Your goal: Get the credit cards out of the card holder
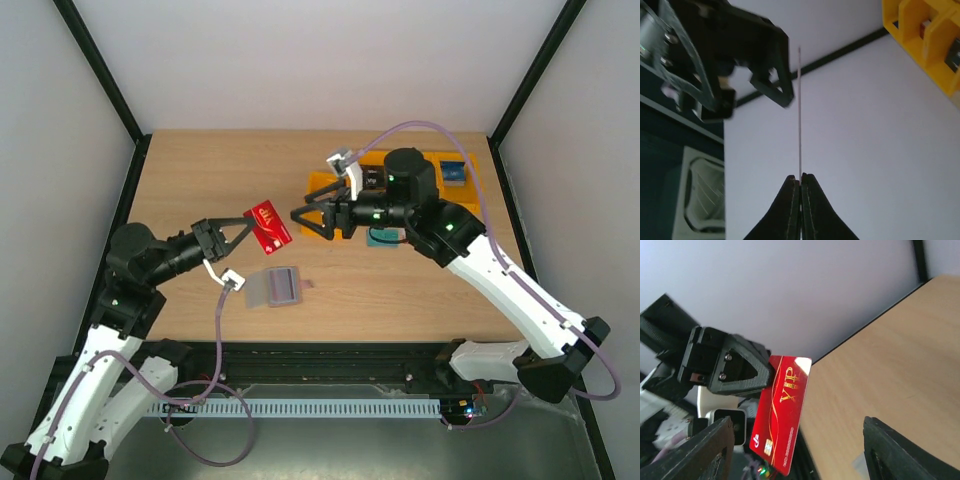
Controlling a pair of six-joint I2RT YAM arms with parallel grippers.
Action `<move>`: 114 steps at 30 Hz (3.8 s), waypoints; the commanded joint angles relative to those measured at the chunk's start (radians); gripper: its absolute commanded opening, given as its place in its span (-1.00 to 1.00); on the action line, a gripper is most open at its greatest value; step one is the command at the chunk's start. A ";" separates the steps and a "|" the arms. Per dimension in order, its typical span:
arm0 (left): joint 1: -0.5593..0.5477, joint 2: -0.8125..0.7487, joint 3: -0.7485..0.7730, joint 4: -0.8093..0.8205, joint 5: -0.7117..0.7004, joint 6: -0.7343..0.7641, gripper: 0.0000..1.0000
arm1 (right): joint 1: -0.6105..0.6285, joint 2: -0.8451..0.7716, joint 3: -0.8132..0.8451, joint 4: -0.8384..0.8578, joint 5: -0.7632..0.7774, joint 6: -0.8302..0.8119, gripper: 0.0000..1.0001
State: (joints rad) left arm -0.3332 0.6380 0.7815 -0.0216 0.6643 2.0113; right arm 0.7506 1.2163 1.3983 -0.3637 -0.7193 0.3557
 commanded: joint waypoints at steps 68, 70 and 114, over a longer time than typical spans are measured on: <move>0.151 0.890 0.450 -0.402 -0.475 -1.936 0.98 | -0.594 0.675 -0.136 0.583 0.980 1.087 -0.97; 0.160 0.903 0.460 -0.407 -0.465 -1.939 0.98 | -0.594 0.713 -0.112 0.573 0.986 1.100 -0.97; 0.249 0.974 0.494 -0.437 -0.367 -1.920 0.98 | -0.622 0.866 0.078 0.502 0.929 1.090 0.76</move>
State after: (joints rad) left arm -0.0902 1.6081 1.2465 -0.4374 0.2462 0.0864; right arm 0.1318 2.1521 1.4445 0.1909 0.1741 1.4998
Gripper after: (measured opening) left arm 0.991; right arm 0.835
